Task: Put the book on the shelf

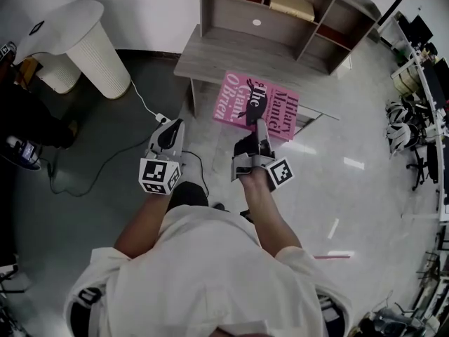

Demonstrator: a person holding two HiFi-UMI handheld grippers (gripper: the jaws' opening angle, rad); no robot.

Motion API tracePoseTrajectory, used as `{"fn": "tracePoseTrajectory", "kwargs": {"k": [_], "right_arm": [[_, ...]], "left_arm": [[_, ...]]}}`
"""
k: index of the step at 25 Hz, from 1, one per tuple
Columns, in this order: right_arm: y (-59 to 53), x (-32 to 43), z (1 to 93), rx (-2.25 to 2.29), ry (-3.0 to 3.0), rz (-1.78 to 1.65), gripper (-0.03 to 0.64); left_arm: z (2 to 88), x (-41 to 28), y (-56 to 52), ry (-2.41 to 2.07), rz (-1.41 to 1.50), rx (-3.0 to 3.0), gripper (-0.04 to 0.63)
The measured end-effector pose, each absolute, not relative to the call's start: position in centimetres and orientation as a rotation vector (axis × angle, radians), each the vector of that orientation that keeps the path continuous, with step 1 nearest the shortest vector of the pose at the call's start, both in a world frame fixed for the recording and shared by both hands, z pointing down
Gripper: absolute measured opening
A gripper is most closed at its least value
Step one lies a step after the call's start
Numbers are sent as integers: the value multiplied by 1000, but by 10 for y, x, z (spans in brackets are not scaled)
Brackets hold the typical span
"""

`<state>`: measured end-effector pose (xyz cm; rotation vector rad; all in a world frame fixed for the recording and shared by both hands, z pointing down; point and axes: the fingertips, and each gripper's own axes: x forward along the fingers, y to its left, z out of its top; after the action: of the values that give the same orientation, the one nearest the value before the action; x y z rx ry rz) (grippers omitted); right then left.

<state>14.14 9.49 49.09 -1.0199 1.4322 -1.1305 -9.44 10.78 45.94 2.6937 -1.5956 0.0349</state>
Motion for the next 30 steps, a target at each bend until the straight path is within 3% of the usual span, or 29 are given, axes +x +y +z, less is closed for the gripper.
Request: {"fn": "tracePoseTrajectory", "kwargs": {"k": [10, 30], "right_arm": [[38, 138, 500, -1009, 1444, -1159, 155], [-203, 105, 469, -1035, 1497, -1102, 155]], "left_arm": [[473, -88, 52, -1597, 4, 2655, 17], [452, -97, -200, -1491, 1, 2774, 17]]}}
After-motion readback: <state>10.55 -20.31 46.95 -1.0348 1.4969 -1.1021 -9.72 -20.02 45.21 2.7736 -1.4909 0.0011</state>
